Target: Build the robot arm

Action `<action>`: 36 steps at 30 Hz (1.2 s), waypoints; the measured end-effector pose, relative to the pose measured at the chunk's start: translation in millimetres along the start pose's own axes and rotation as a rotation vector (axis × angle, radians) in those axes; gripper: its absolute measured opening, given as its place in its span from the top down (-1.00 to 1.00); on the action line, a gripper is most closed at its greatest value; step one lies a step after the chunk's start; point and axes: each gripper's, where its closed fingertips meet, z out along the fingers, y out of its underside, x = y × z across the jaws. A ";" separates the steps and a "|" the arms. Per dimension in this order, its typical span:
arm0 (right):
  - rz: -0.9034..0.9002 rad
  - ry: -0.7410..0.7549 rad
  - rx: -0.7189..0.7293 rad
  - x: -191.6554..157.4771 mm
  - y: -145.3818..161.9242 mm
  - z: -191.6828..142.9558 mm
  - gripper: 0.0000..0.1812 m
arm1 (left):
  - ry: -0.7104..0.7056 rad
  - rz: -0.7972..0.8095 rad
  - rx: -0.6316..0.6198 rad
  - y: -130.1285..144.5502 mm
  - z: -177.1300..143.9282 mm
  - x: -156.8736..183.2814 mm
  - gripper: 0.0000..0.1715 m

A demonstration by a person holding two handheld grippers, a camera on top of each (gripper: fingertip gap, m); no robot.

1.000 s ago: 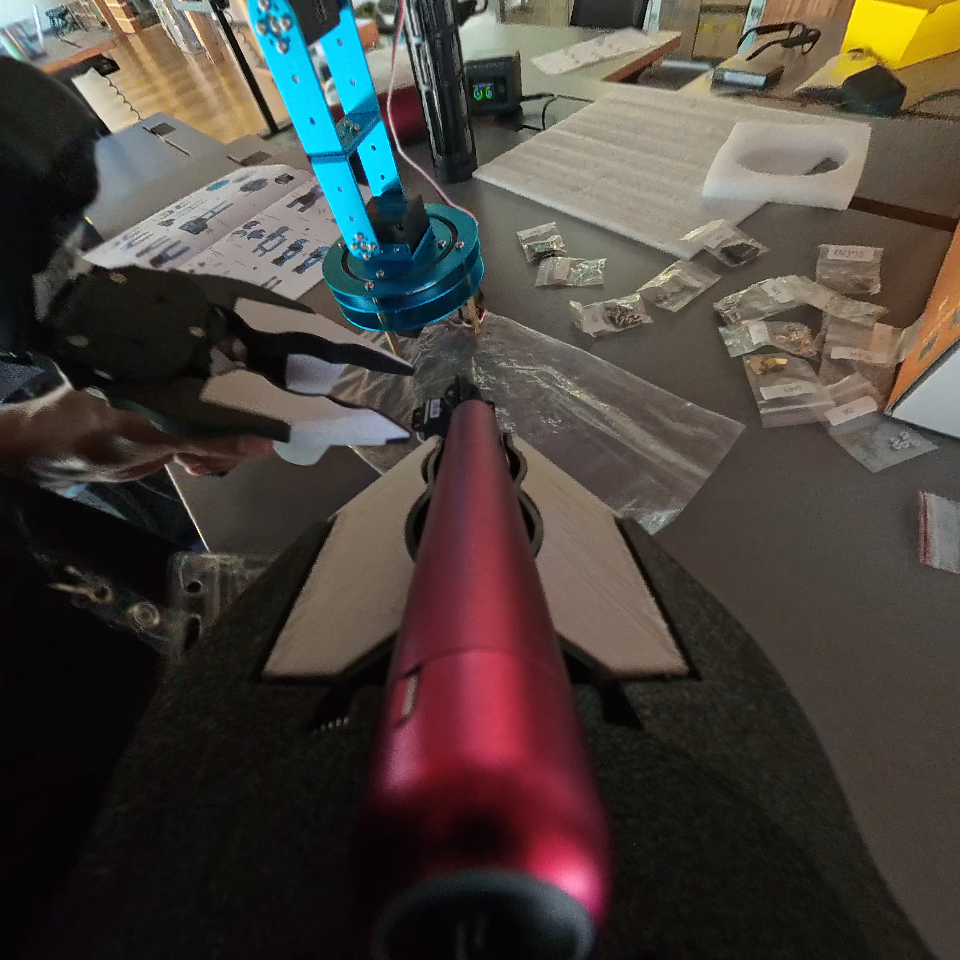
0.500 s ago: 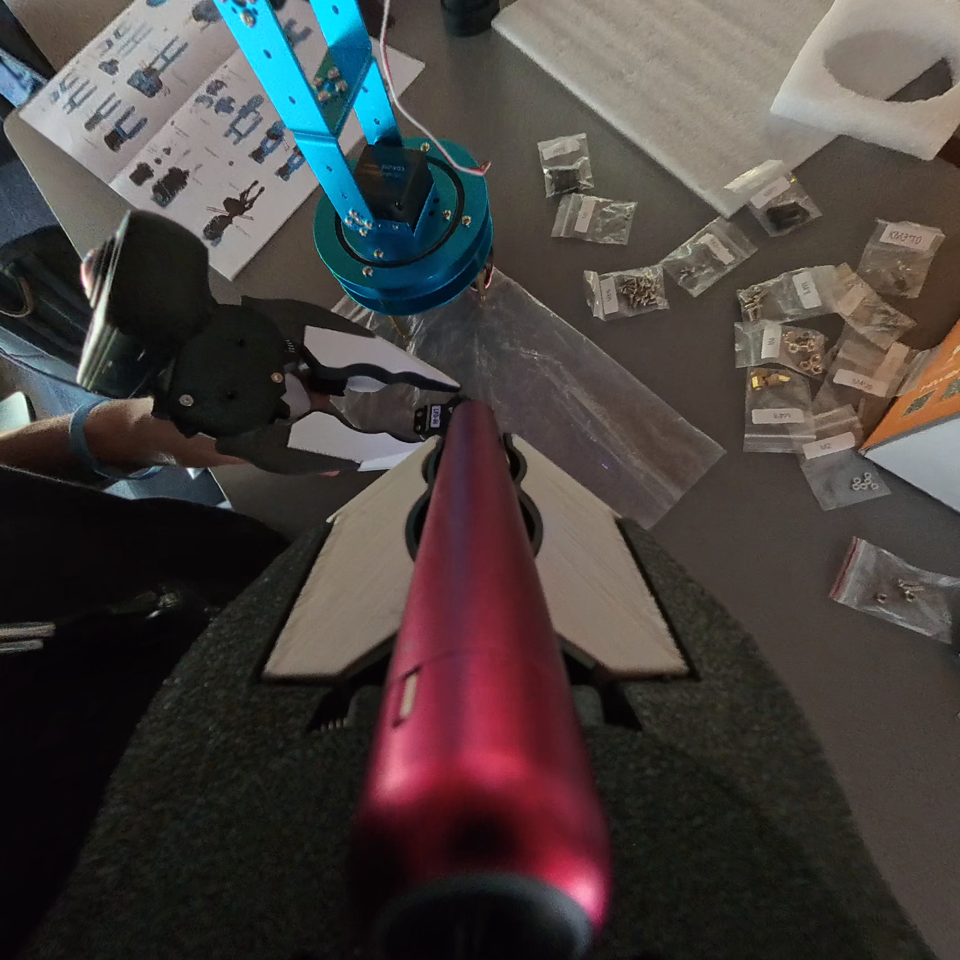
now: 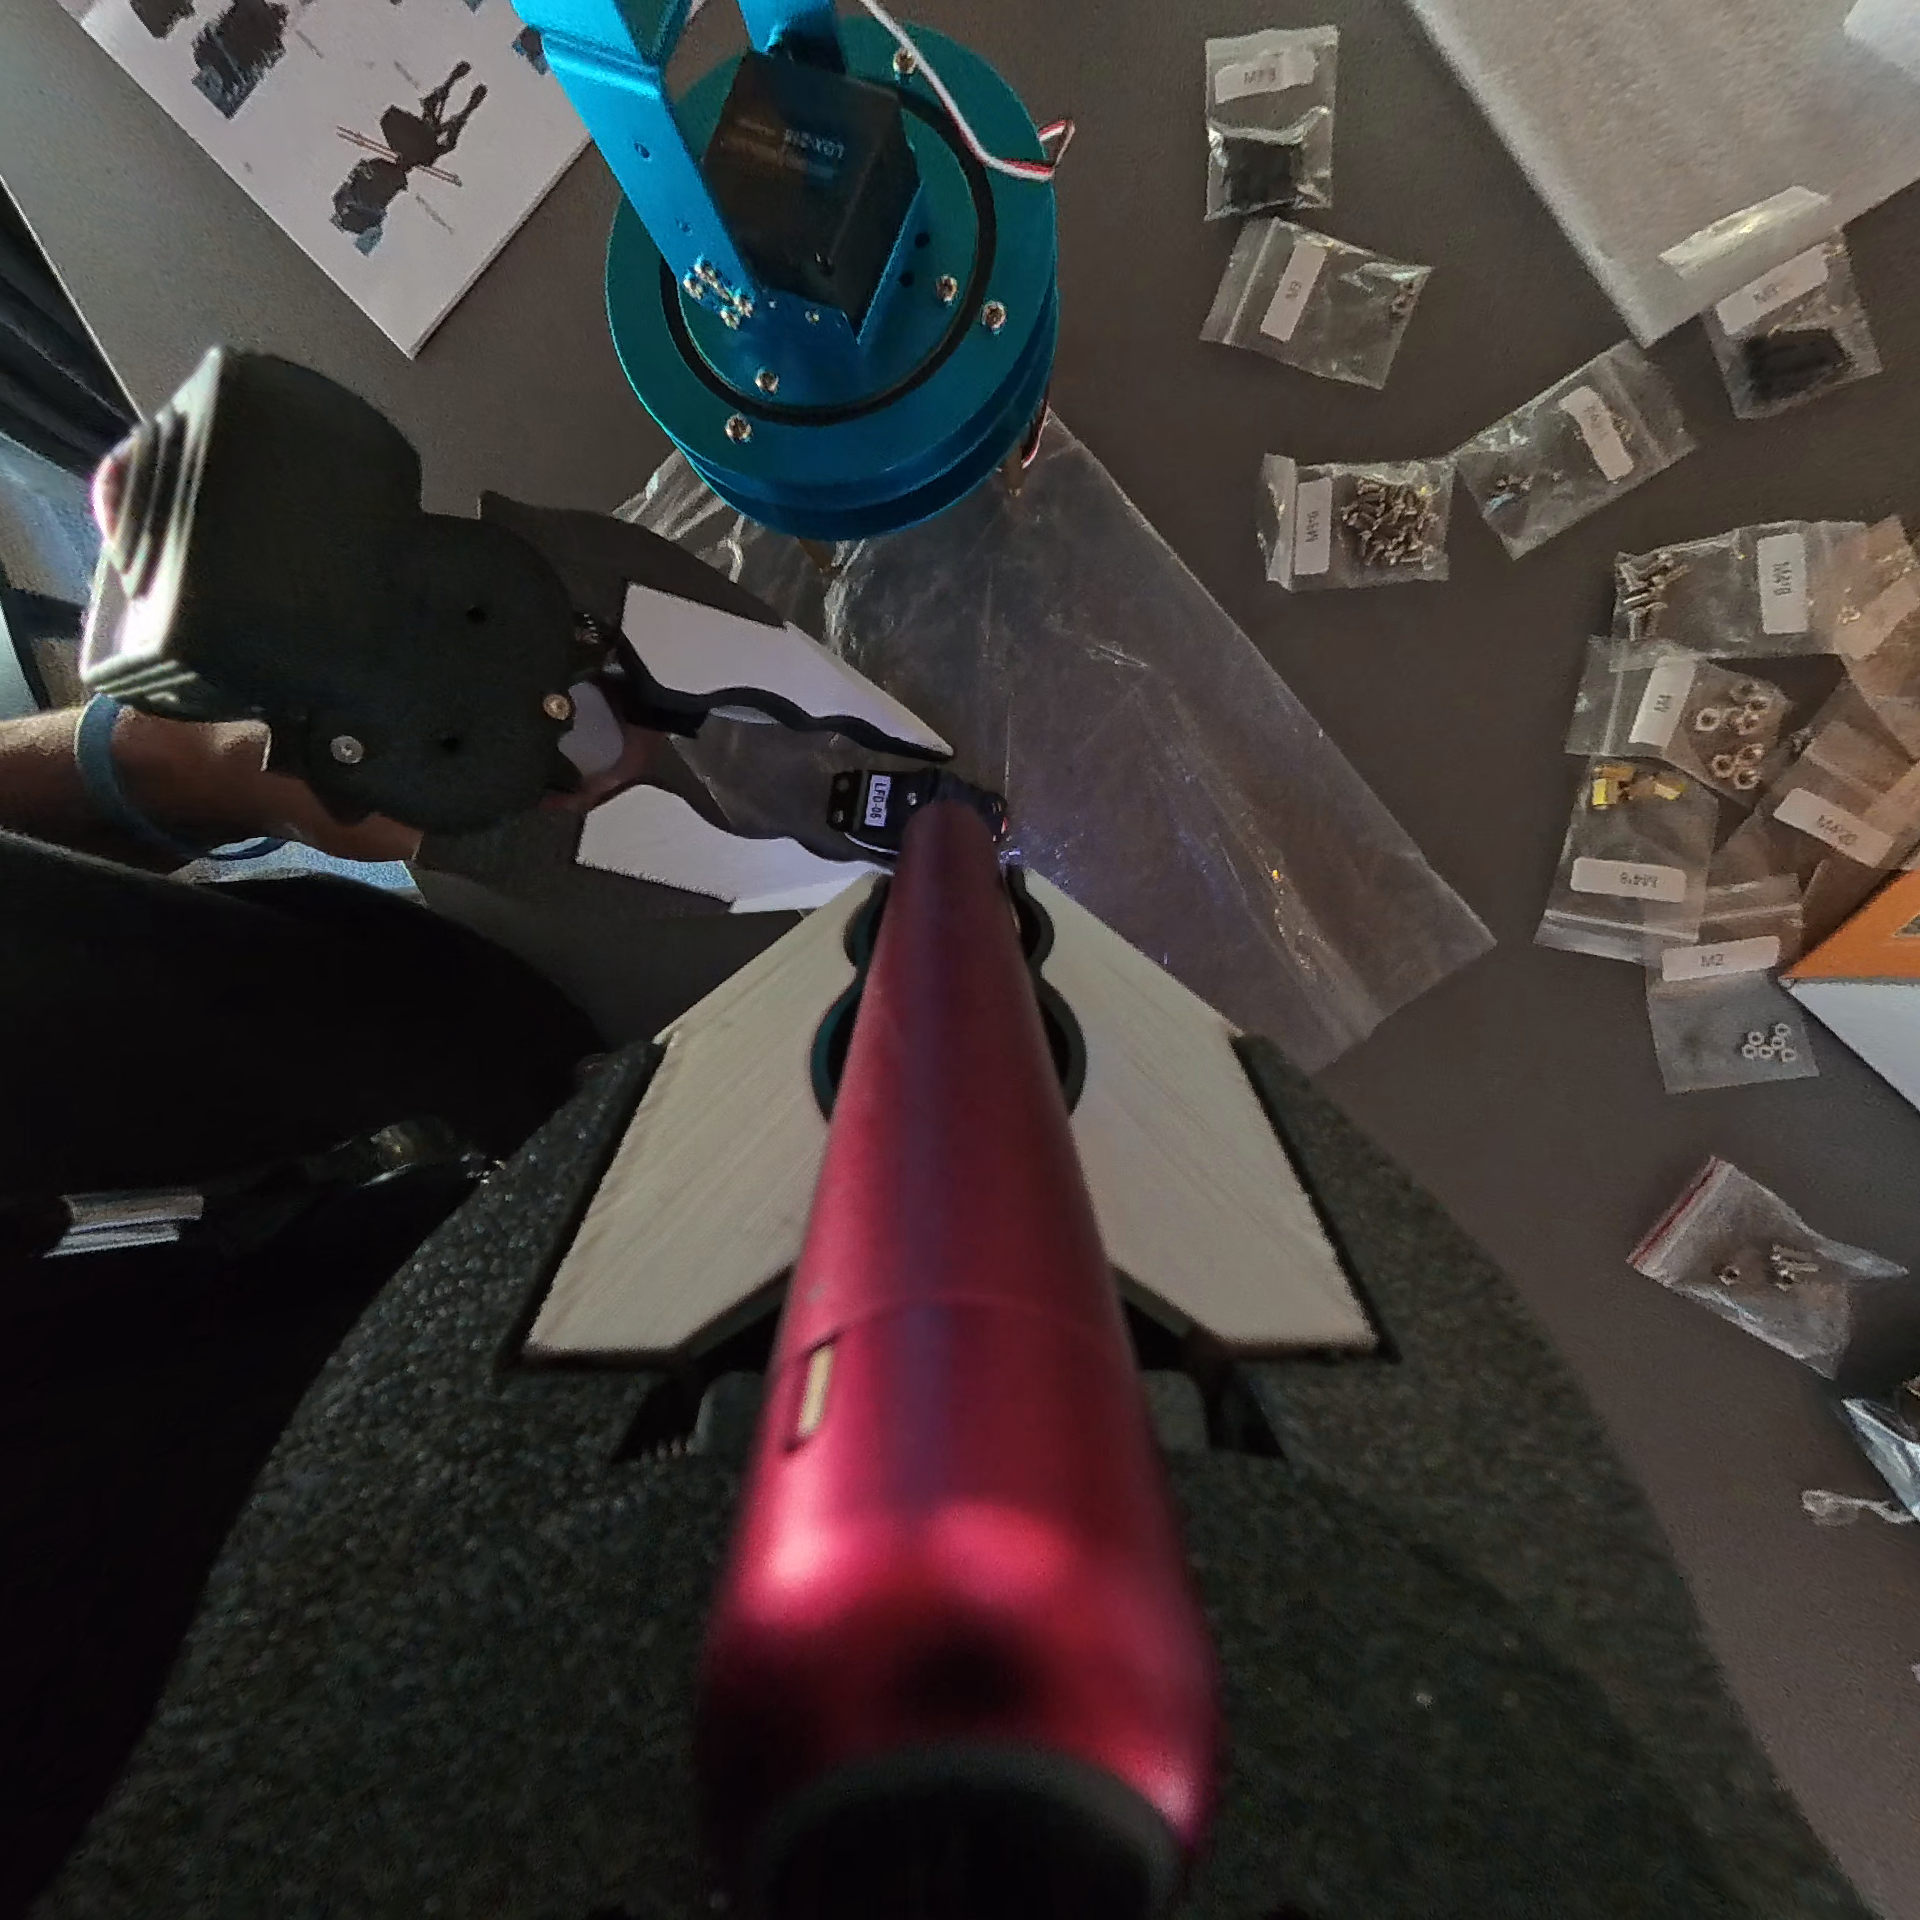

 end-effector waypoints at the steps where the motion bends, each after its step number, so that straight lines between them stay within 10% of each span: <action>1: -0.003 -0.005 -0.009 -0.4 -0.2 1.3 0.74 | 0.001 0.001 -0.003 0.4 0.4 0.2 0.56; 36: -0.035 -0.002 -0.064 0.5 -0.5 10.0 0.74 | 0.017 0.001 0.003 -0.6 1.0 1.8 0.56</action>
